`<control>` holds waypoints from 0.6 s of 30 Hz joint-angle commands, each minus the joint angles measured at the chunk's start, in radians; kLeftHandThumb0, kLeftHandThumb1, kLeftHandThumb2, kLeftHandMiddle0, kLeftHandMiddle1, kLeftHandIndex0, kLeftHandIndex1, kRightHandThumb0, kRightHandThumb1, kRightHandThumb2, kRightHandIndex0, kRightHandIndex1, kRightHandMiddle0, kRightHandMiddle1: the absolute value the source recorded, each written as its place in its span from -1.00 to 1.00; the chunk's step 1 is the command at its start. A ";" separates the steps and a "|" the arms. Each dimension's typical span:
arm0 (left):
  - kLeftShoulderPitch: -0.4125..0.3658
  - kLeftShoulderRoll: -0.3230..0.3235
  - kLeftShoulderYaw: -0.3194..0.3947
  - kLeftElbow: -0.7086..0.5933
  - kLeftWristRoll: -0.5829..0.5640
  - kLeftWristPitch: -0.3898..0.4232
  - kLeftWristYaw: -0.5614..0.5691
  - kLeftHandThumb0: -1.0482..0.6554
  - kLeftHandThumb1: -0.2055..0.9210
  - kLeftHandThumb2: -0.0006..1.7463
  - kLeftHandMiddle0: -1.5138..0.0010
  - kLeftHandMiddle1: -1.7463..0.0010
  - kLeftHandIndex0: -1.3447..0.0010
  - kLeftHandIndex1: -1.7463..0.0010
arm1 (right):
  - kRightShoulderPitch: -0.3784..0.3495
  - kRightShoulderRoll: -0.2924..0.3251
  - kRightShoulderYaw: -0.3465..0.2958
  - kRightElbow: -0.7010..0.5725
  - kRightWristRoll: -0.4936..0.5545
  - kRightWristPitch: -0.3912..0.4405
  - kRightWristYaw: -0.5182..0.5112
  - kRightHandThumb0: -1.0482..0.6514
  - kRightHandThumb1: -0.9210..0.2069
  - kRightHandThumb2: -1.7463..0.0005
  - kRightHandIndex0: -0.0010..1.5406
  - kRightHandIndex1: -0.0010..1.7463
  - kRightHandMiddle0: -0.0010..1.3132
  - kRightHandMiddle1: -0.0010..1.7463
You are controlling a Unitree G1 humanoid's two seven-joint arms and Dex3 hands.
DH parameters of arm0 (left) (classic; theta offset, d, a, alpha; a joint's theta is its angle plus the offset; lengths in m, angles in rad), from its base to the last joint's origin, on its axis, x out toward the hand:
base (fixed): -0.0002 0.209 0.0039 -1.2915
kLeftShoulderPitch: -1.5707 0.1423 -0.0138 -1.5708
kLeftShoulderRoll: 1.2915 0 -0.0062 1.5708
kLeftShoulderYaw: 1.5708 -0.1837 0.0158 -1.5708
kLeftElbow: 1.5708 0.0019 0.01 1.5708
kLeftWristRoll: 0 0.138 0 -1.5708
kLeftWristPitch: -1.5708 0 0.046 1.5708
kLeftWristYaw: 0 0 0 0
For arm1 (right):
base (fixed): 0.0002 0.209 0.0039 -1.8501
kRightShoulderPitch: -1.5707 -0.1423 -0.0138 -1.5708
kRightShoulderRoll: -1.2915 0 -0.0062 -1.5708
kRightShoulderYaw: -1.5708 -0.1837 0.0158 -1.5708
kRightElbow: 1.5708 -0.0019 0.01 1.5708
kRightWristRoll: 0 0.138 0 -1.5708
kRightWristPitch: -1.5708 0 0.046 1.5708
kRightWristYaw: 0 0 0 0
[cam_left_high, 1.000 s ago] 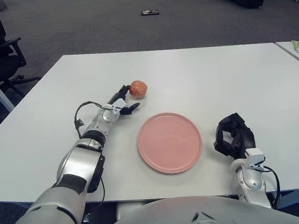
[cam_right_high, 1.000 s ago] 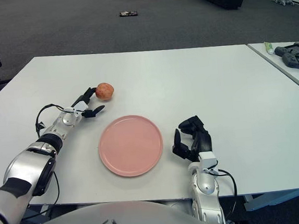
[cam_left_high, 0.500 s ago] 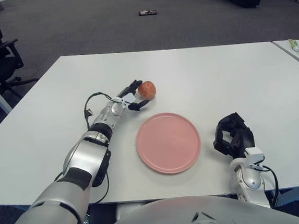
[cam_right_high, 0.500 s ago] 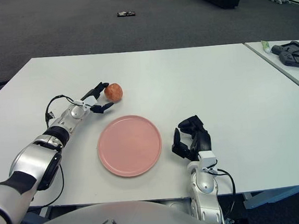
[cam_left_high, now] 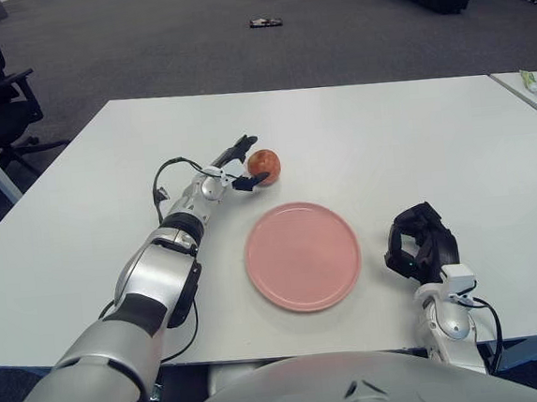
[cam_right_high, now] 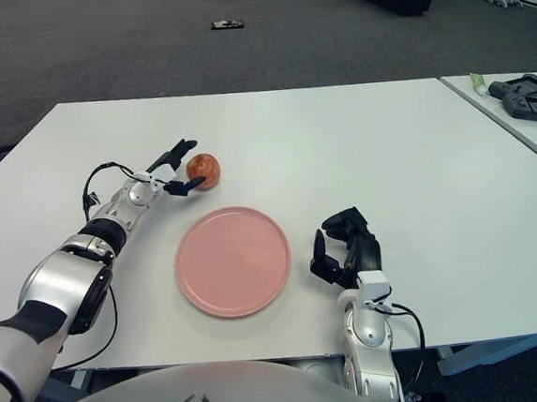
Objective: Put the apple into the plate.
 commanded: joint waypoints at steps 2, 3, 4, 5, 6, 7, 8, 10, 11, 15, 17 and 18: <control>-0.044 0.006 0.015 0.003 -0.007 0.009 0.028 -0.70 0.55 -0.26 1.00 0.42 1.00 0.55 | -0.012 -0.006 -0.004 -0.012 -0.009 0.000 -0.007 -0.30 -0.10 -0.38 0.47 1.00 -0.18 1.00; -0.045 0.005 0.017 0.003 -0.009 0.010 0.028 -0.69 0.54 -0.26 1.00 0.42 1.00 0.56 | -0.012 -0.006 -0.004 -0.013 -0.009 0.001 -0.008 -0.30 -0.10 -0.38 0.47 1.00 -0.18 1.00; -0.046 0.004 0.021 0.003 -0.013 0.011 0.028 -0.68 0.53 -0.25 1.00 0.41 1.00 0.56 | -0.012 -0.007 -0.004 -0.013 -0.010 0.001 -0.008 -0.30 -0.10 -0.38 0.47 1.00 -0.18 1.00; -0.048 0.003 0.024 0.002 -0.015 0.011 0.028 -0.67 0.51 -0.24 1.00 0.40 1.00 0.56 | -0.012 -0.007 -0.005 -0.013 -0.010 0.002 -0.008 -0.30 -0.10 -0.38 0.47 1.00 -0.18 1.00; -0.049 0.002 0.030 0.002 -0.021 0.012 0.027 -0.66 0.51 -0.23 1.00 0.39 1.00 0.56 | -0.012 -0.008 -0.004 -0.014 -0.012 0.003 -0.009 -0.30 -0.10 -0.38 0.47 1.00 -0.18 1.00; -0.050 0.002 0.035 0.001 -0.024 0.012 0.026 -0.65 0.49 -0.22 1.00 0.38 1.00 0.57 | -0.012 -0.008 -0.004 -0.014 -0.012 0.003 -0.009 -0.30 -0.10 -0.38 0.48 1.00 -0.18 1.00; -0.051 0.001 0.041 0.000 -0.030 0.011 0.023 -0.64 0.48 -0.21 1.00 0.37 1.00 0.57 | -0.012 -0.009 -0.004 -0.015 -0.013 0.004 -0.009 -0.30 -0.10 -0.38 0.48 1.00 -0.18 1.00; -0.053 -0.001 0.053 -0.002 -0.040 0.009 0.018 -0.62 0.44 -0.18 1.00 0.36 1.00 0.58 | -0.011 -0.009 -0.003 -0.016 -0.011 0.006 -0.009 -0.29 -0.10 -0.38 0.48 1.00 -0.18 1.00; -0.054 -0.002 0.058 -0.002 -0.044 0.009 0.016 -0.60 0.42 -0.16 1.00 0.36 1.00 0.59 | -0.011 -0.009 -0.003 -0.017 -0.009 0.007 -0.009 -0.29 -0.10 -0.38 0.48 1.00 -0.18 1.00; -0.061 -0.005 0.066 -0.004 -0.054 0.012 0.009 -0.57 0.38 -0.13 1.00 0.36 1.00 0.64 | -0.010 -0.009 -0.002 -0.020 -0.009 0.011 -0.009 -0.29 -0.10 -0.38 0.49 1.00 -0.18 1.00; -0.067 -0.009 0.066 -0.006 -0.055 0.015 0.008 -0.57 0.37 -0.11 1.00 0.37 1.00 0.67 | -0.010 -0.009 -0.002 -0.020 -0.009 0.012 -0.009 -0.30 -0.09 -0.39 0.49 1.00 -0.18 1.00; -0.072 -0.012 0.064 -0.008 -0.052 0.017 0.010 -0.57 0.36 -0.11 1.00 0.38 1.00 0.67 | -0.010 -0.009 -0.002 -0.020 -0.009 0.012 -0.010 -0.30 -0.09 -0.39 0.49 1.00 -0.18 1.00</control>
